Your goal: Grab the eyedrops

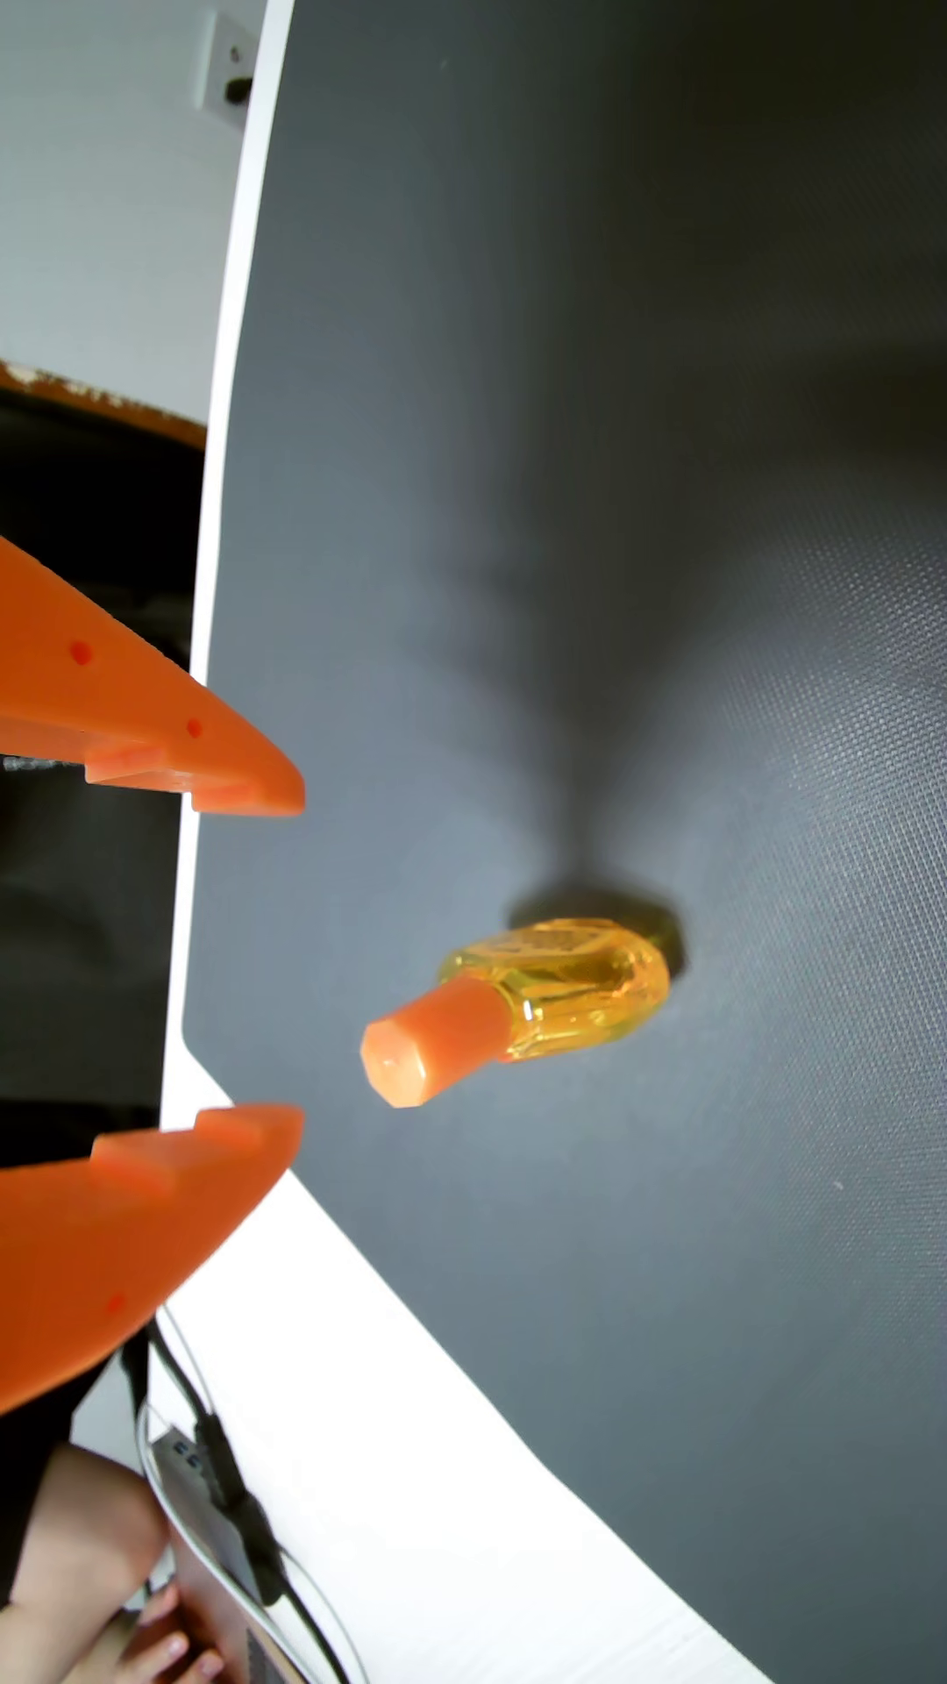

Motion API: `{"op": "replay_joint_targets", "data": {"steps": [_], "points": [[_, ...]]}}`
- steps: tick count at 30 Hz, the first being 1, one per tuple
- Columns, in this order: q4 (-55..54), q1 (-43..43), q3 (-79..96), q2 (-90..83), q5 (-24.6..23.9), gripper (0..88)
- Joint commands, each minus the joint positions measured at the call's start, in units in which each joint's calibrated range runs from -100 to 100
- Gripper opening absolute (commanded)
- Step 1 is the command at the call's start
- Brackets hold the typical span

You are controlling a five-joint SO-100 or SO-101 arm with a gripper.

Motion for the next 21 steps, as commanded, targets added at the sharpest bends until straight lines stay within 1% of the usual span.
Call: {"op": "replay_joint_targets", "data": {"steps": [1, 4, 21], "points": [[-0.2, -0.2, -3.8, 2.0, 0.2, 25.2], [-0.3, -0.6, -5.4, 4.1, 0.2, 27.4], [-2.2, -1.9, -13.2, 21.0, -0.5, 27.3]]}}
